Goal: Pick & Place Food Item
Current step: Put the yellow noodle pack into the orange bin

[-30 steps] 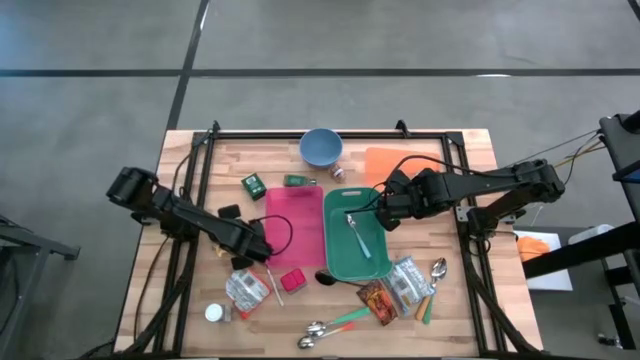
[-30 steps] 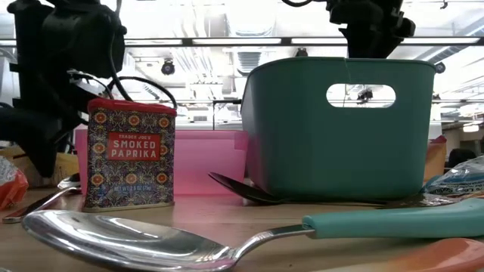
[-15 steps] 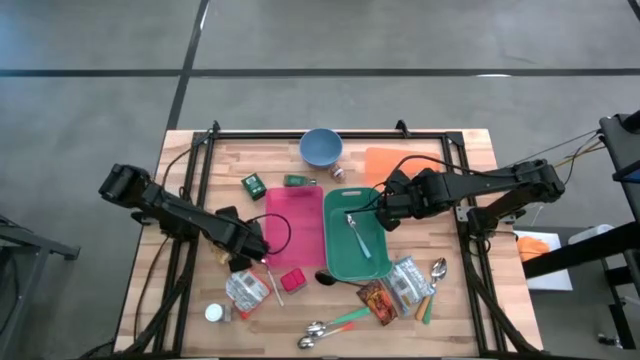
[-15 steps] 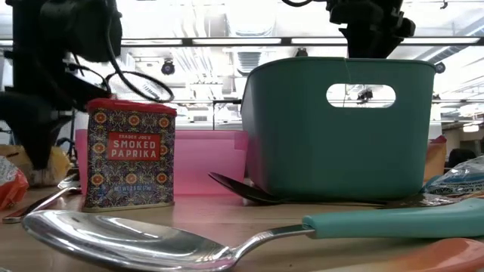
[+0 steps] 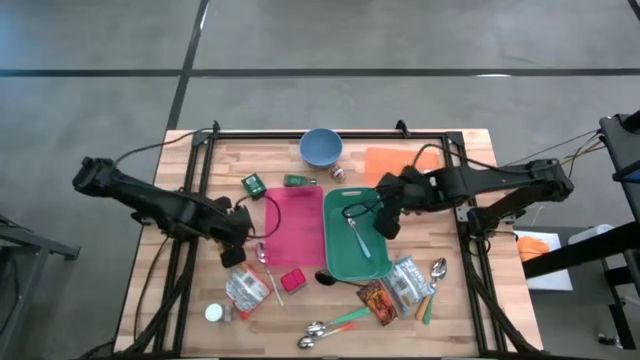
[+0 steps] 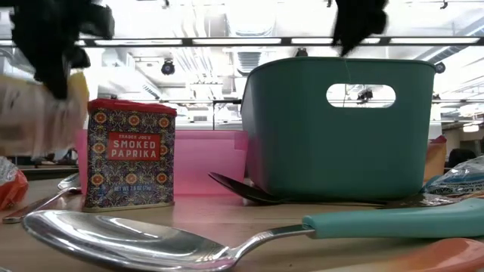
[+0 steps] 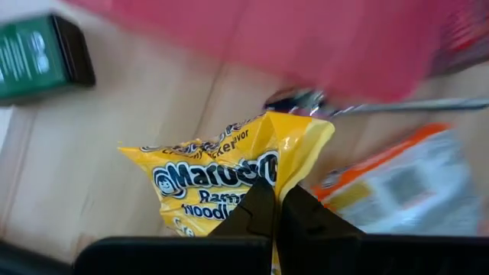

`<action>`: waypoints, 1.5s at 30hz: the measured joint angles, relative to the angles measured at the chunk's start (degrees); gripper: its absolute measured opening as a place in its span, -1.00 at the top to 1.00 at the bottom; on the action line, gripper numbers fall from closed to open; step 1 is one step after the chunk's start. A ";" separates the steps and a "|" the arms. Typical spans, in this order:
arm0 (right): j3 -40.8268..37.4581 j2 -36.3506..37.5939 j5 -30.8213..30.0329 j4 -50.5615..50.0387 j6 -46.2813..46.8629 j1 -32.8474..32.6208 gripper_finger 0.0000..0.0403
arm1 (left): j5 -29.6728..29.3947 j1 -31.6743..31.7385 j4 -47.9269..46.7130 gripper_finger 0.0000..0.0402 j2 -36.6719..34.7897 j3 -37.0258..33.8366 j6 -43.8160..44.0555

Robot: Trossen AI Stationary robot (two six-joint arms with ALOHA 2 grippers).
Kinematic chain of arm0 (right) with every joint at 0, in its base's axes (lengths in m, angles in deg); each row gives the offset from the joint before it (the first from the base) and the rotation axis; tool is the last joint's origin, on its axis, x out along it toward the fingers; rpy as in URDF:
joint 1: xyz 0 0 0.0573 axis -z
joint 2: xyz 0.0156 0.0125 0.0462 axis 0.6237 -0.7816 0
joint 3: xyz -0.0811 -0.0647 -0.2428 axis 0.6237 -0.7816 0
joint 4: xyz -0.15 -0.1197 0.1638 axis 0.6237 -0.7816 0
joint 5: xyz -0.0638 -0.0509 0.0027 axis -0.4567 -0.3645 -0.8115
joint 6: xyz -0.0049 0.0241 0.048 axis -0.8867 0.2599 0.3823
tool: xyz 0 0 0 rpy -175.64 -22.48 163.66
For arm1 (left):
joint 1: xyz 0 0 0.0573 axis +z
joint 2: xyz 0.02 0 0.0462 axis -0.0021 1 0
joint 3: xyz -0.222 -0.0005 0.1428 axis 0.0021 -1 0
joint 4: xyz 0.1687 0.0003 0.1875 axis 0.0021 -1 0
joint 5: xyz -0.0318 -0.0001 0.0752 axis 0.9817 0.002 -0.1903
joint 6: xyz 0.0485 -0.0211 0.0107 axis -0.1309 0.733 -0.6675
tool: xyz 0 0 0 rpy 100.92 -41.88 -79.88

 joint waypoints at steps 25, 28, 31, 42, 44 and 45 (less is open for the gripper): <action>9.55 -11.33 23.42 40.34 -23.30 3.67 -0.37 | -0.65 4.33 24.57 1.00 -4.75 11.75 -8.87; 12.41 -13.82 26.20 40.19 -25.55 3.75 -0.37 | -0.51 5.17 26.49 1.00 -4.28 11.60 -9.09; 14.50 -15.77 28.05 39.80 -27.11 3.93 -0.37 | -0.44 5.65 27.71 1.00 -3.59 11.52 -9.25; 25.98 -23.62 32.69 35.08 -32.92 4.59 -0.37 | -0.13 5.78 34.20 1.00 -1.78 11.49 -11.27; 28.04 -24.86 33.77 33.75 -33.36 4.59 -0.37 | 0.57 5.78 34.28 1.00 -1.34 11.49 -11.38; 29.04 -25.59 34.03 32.54 -33.68 4.55 -0.37 | 0.86 5.78 34.68 1.00 -1.24 11.49 -11.34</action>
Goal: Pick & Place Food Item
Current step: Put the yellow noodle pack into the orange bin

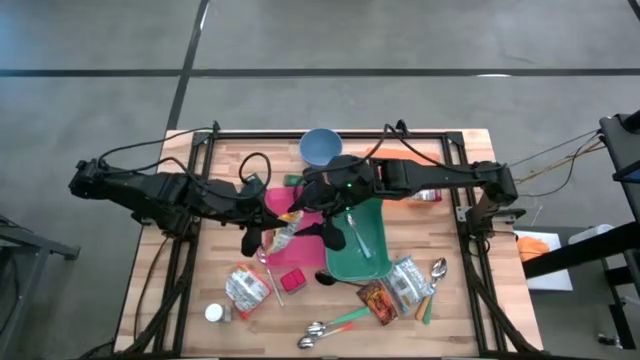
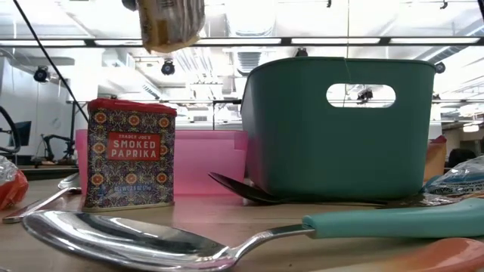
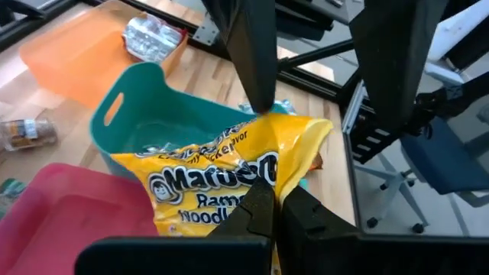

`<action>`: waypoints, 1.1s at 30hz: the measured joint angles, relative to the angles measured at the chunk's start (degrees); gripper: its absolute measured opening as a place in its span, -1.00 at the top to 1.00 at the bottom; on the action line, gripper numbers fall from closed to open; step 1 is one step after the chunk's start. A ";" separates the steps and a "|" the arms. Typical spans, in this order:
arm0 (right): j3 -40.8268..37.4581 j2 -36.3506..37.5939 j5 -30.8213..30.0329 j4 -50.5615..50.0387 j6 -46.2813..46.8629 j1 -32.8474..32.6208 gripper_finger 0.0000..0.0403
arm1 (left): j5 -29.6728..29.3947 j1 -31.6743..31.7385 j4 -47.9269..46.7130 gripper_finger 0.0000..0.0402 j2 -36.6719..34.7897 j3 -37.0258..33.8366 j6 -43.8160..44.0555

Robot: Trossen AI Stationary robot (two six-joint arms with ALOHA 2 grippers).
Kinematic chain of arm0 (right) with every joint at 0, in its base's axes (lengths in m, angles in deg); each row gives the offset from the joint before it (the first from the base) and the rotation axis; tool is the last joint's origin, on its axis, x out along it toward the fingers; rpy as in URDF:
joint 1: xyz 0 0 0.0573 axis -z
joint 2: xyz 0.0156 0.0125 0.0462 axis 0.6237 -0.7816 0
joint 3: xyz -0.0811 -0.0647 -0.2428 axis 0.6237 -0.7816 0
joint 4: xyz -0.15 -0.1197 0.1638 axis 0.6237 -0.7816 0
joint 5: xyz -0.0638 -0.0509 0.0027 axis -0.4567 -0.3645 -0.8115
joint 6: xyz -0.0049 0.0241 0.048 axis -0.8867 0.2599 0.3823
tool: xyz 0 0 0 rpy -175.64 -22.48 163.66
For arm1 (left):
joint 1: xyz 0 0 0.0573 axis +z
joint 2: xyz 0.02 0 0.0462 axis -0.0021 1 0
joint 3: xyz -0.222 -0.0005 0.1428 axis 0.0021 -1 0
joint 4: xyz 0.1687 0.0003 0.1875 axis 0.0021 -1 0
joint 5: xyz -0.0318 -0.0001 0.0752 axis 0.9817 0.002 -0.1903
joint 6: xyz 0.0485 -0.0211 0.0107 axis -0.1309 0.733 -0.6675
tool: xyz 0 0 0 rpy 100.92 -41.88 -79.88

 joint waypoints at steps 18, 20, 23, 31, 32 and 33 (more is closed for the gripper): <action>7.56 -4.96 0.55 -7.54 -3.10 1.10 0.63 | 1.03 0.01 2.78 1.00 -0.07 -0.02 0.17; 7.63 -4.87 0.52 -7.83 -3.28 1.34 0.81 | 1.04 0.02 3.28 1.00 -0.07 -0.02 0.17; 7.63 -4.83 0.70 -7.82 -3.31 1.51 0.92 | 0.95 0.02 3.43 1.00 -0.02 -0.04 0.21; 7.59 -4.78 0.64 -7.67 -3.31 1.44 0.96 | 1.00 0.02 3.60 1.00 -0.02 -0.04 2.16; 7.57 -4.78 0.62 -7.67 -3.31 1.44 0.96 | 1.03 0.02 3.64 1.00 -0.05 -0.04 3.06; 7.57 -4.76 0.62 -7.67 -3.16 1.44 0.96 | 1.04 0.02 3.68 0.99 -0.04 -0.04 4.04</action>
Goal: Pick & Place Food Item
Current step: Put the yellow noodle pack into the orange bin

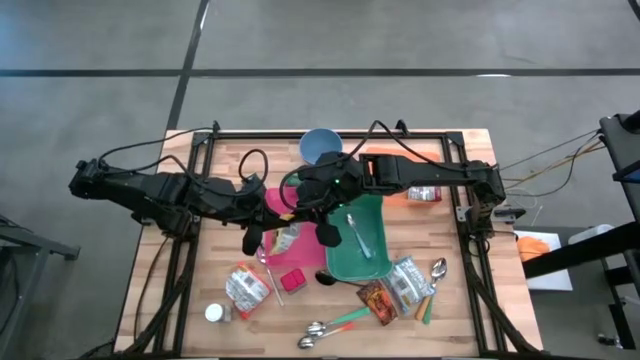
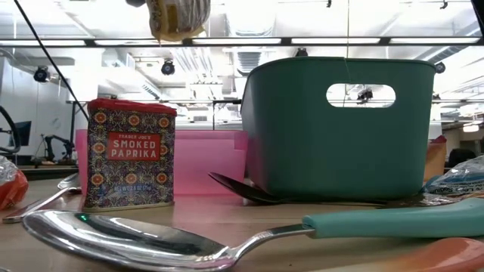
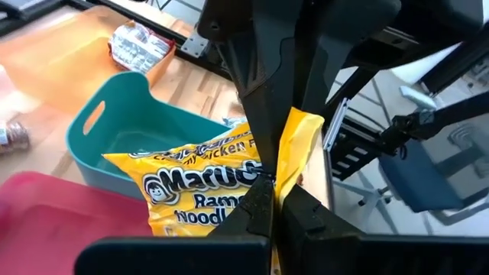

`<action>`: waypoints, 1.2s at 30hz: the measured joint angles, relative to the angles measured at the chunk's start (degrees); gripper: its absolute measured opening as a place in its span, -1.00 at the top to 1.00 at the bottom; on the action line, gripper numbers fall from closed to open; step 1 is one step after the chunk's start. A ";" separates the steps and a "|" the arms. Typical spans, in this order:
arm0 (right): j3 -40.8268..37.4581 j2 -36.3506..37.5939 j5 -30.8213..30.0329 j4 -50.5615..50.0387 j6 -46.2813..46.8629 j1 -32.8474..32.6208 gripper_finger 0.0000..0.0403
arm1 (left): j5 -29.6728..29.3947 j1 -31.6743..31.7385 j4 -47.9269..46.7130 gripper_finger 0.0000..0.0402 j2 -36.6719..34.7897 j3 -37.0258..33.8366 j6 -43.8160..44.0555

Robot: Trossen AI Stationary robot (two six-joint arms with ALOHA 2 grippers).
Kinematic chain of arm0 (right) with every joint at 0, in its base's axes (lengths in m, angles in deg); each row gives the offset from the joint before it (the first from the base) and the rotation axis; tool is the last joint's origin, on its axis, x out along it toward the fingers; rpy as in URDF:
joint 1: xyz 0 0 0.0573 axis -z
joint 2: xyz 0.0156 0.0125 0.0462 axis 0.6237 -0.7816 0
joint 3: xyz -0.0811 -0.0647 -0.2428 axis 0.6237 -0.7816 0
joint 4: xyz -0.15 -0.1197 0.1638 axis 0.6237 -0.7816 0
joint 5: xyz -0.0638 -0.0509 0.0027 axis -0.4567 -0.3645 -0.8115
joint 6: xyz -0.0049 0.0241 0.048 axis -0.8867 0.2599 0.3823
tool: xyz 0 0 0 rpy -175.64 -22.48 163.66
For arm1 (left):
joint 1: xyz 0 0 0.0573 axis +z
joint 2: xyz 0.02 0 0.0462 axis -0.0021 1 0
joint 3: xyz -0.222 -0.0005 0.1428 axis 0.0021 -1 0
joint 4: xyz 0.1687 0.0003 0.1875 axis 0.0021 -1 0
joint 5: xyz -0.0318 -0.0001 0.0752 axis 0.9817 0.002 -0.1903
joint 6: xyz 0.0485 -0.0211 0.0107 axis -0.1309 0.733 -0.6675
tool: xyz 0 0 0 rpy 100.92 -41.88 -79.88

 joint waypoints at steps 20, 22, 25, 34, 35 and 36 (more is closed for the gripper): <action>1.97 -0.12 -2.21 -1.73 2.04 0.10 0.96 | -0.68 -0.02 3.12 -0.23 -0.14 0.07 3.00; 2.07 -0.11 -2.70 -2.32 2.01 0.07 0.96 | -0.68 0.00 4.04 -0.31 -0.16 0.07 3.00; 2.10 -0.11 -3.88 -3.19 2.09 0.17 0.96 | -0.83 0.00 4.19 -0.40 -0.21 0.07 3.75; 2.12 0.58 -6.40 -5.79 5.64 0.93 0.96 | -1.03 0.00 3.95 -0.46 -1.21 0.06 4.40; 2.12 0.75 -6.47 -6.20 5.42 0.97 0.96 | -1.03 0.00 3.95 -0.46 -1.48 0.04 4.48; 2.12 0.96 -6.55 -6.44 5.11 1.05 0.96 | -0.88 0.00 3.95 -0.46 -1.75 0.04 4.48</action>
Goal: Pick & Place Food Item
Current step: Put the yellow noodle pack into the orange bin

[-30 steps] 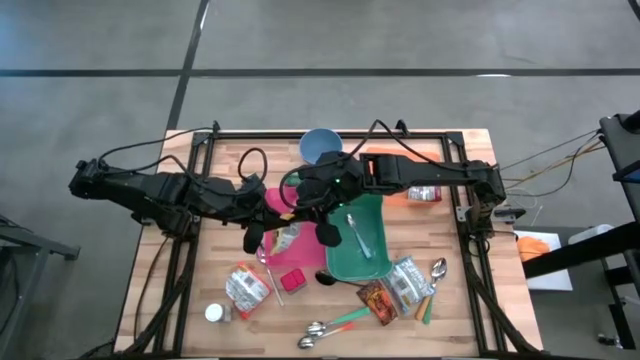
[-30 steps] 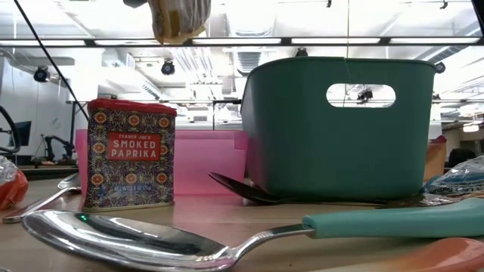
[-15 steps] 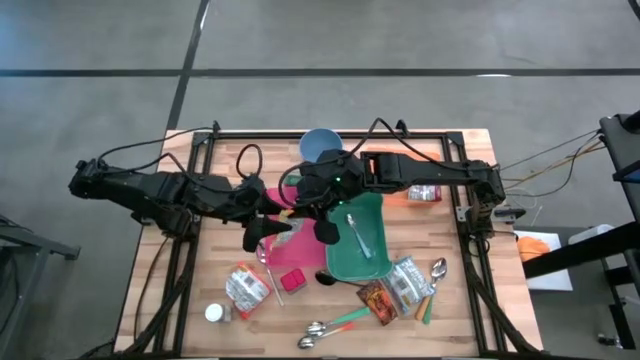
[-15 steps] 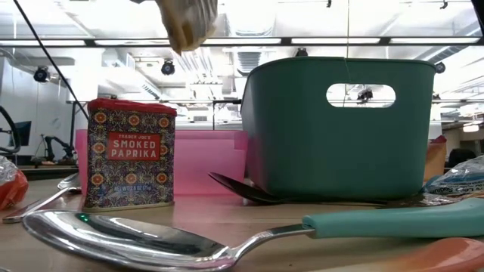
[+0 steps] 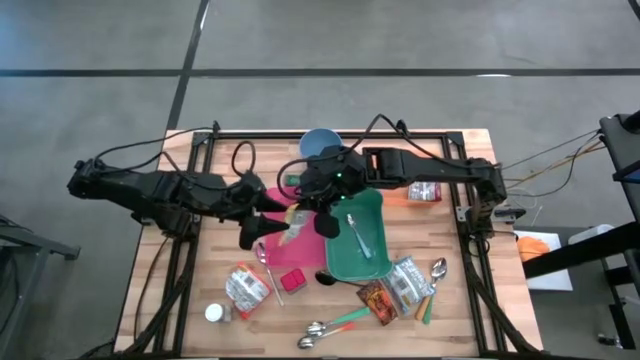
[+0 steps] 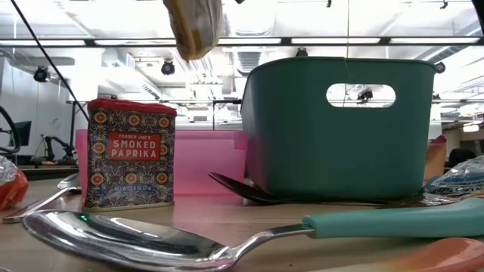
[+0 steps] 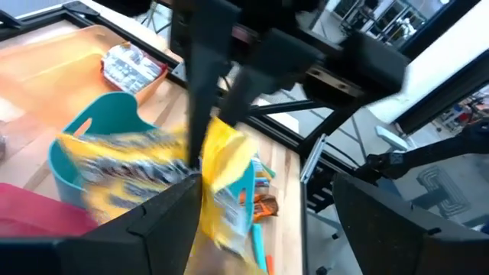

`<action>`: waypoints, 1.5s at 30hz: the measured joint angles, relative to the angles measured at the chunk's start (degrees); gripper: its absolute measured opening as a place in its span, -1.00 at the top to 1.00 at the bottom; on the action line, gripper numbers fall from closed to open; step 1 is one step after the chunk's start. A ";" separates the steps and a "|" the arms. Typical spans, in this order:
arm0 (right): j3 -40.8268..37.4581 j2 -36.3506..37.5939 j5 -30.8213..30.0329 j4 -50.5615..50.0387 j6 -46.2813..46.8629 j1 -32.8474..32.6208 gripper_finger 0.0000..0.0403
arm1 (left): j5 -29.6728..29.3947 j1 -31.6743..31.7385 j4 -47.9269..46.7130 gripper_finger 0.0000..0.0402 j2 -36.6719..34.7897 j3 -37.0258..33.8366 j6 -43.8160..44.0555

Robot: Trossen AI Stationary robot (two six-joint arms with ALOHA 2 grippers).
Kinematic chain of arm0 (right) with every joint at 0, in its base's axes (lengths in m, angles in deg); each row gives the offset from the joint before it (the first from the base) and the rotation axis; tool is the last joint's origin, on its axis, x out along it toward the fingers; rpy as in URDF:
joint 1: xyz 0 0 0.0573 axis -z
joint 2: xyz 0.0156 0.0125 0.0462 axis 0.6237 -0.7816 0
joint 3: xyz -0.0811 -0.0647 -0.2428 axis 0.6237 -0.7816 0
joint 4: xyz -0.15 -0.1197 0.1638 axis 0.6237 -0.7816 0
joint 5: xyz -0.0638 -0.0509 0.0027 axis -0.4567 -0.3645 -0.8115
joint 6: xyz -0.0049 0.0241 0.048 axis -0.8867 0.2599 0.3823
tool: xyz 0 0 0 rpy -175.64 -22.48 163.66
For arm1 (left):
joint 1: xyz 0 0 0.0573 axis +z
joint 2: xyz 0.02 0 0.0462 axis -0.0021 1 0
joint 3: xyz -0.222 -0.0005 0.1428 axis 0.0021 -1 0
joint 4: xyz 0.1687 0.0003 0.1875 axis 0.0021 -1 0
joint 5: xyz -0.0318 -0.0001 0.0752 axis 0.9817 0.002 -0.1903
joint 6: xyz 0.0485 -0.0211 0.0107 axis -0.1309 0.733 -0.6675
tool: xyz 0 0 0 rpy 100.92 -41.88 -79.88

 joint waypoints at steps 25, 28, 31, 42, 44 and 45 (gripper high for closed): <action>-6.50 15.24 -3.88 -24.65 -12.12 13.96 0.96 | -0.21 0.00 -5.08 -0.46 -5.12 -0.09 -0.16; -10.62 18.42 -4.42 -24.54 -12.83 15.91 0.96 | -0.21 0.00 -5.75 -0.46 -5.12 -0.09 0.12; -15.18 21.93 -4.42 -24.23 -13.32 17.86 0.96 | -0.21 0.00 -5.98 -0.46 -5.12 -0.09 0.09; -33.17 35.10 -6.16 -18.82 -10.20 25.68 0.96 | -0.26 0.00 -6.56 -0.46 -5.12 -0.09 -0.24; -35.55 36.58 -6.34 -18.83 -6.69 27.37 0.96 | -0.43 0.00 -6.55 -0.46 -5.12 -0.09 -0.24; -36.54 37.14 -6.33 -18.49 -3.87 28.19 0.96 | -0.46 0.00 -6.54 -0.46 -5.12 -0.09 -0.22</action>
